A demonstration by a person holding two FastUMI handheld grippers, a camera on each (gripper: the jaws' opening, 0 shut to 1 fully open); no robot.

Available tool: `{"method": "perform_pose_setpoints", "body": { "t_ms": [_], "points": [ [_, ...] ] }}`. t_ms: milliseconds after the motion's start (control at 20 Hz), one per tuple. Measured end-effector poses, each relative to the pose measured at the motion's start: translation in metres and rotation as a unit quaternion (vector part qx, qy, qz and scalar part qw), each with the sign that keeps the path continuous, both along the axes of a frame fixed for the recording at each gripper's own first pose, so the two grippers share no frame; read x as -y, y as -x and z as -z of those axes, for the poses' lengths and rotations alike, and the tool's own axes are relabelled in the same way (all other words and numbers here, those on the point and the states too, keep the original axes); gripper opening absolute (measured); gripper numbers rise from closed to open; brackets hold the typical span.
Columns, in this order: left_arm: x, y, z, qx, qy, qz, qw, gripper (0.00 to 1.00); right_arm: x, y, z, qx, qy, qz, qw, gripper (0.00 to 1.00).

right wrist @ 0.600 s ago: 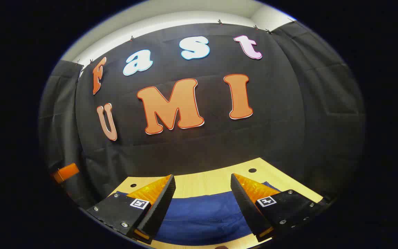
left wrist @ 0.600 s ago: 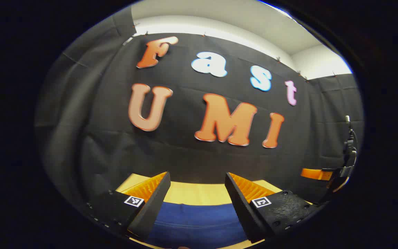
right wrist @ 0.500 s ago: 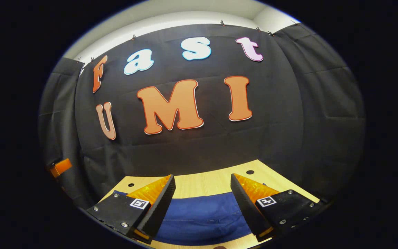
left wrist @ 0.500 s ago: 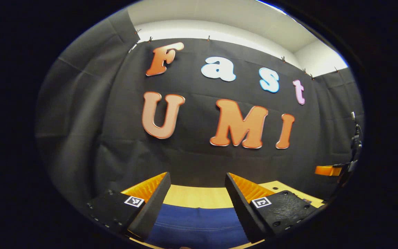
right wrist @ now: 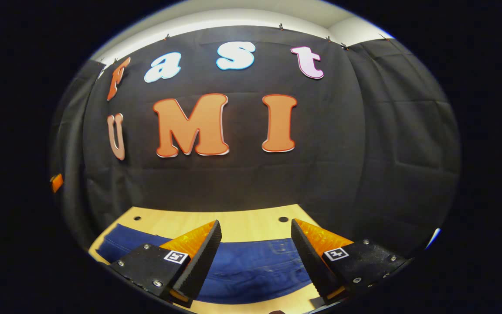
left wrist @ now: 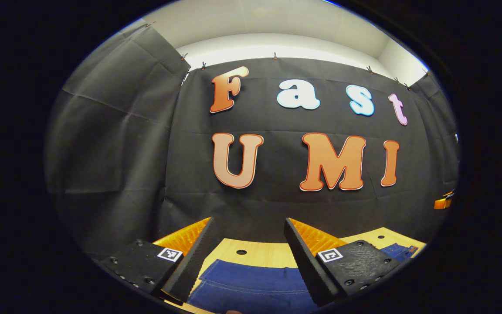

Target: Grasp the waist and the cuffs of the jeans and fold them to make the two legs overlap; first hold the waist and fold one-third of the jeans toward the cuffs, then hold the cuffs and fold the remaining one-third in the same direction to finish folding.

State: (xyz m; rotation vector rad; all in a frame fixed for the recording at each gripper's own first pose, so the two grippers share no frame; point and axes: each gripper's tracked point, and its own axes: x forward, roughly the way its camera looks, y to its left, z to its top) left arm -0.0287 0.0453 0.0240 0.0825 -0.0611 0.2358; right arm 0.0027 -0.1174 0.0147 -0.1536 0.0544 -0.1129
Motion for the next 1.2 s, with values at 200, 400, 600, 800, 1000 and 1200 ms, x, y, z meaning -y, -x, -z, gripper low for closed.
{"method": "perform_pose_setpoints", "body": {
  "t_ms": [200,400,600,800,1000,1200],
  "points": [
    [0.004,0.013,0.011,-0.009,-0.008,-0.009,1.000,0.94,0.020,-0.002,0.001,0.008,-0.028,0.016,0.999,0.98],
    [-0.003,0.018,0.007,-0.011,-0.048,-0.013,0.999,0.95,0.011,-0.002,0.005,0.012,-0.019,0.011,1.000,0.97],
    [-0.022,0.013,0.037,-0.080,-0.174,-0.026,0.981,0.97,-0.004,-0.012,0.012,0.004,-0.028,-0.003,1.000,1.00],
    [-0.031,0.021,0.092,-0.172,-0.353,-0.009,0.919,1.00,-0.006,-0.022,0.027,-0.013,-0.035,-0.001,0.999,0.97],
    [-0.023,0.042,0.176,-0.254,-0.481,0.081,0.835,0.98,0.001,-0.027,0.040,-0.035,-0.033,0.002,0.999,0.97],
    [-0.015,0.068,0.251,-0.314,-0.555,0.155,0.755,0.98,0.013,-0.028,0.050,-0.046,-0.029,0.013,0.998,0.97]
  ]
}}
